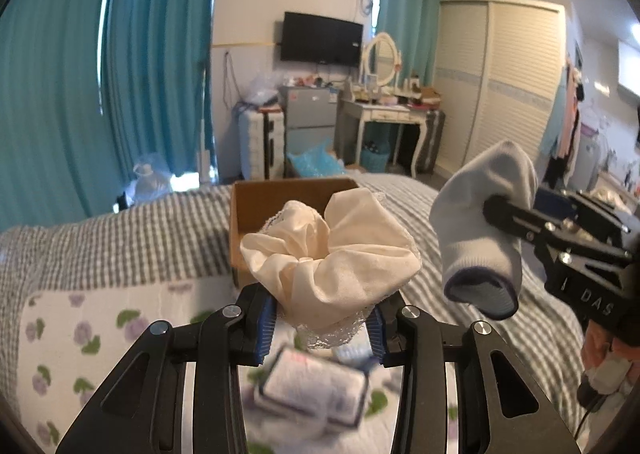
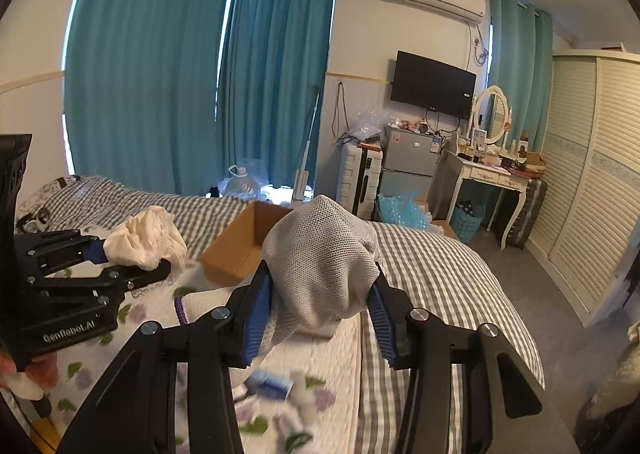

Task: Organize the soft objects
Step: 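Carry both items to the cardboard box and open both tools to drop them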

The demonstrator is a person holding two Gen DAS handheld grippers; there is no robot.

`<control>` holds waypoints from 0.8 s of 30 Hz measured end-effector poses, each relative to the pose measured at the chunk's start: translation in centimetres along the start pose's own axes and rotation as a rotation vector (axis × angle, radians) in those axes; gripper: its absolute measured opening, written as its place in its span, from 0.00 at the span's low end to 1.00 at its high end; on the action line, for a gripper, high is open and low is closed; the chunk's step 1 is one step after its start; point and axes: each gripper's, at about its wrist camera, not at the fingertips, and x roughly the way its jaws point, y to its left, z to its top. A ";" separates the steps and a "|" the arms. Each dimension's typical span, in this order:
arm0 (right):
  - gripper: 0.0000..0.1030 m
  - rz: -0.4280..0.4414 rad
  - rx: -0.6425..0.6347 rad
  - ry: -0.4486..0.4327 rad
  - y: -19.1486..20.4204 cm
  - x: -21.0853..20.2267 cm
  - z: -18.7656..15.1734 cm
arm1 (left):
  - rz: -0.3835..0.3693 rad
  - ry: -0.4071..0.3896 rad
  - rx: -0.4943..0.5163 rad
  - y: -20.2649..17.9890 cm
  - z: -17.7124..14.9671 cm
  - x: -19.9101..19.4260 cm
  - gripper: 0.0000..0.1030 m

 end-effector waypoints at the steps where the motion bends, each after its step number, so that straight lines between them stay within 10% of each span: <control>1: 0.44 -0.002 0.000 0.001 -0.3 1.1 0.4 | 0.014 -0.003 0.004 0.3 0.7 1.0 0.37; 12: 0.44 0.012 0.020 0.117 -2.7 16.7 2.6 | 0.091 0.065 0.063 2.7 3.2 14.4 0.44; 14: 0.45 0.022 0.023 0.131 -2.6 18.7 2.4 | 0.102 0.064 0.059 3.3 2.9 15.6 0.61; 24: 0.74 0.034 0.101 0.129 -4.8 20.9 1.1 | 0.130 0.052 0.087 3.1 2.4 15.8 0.74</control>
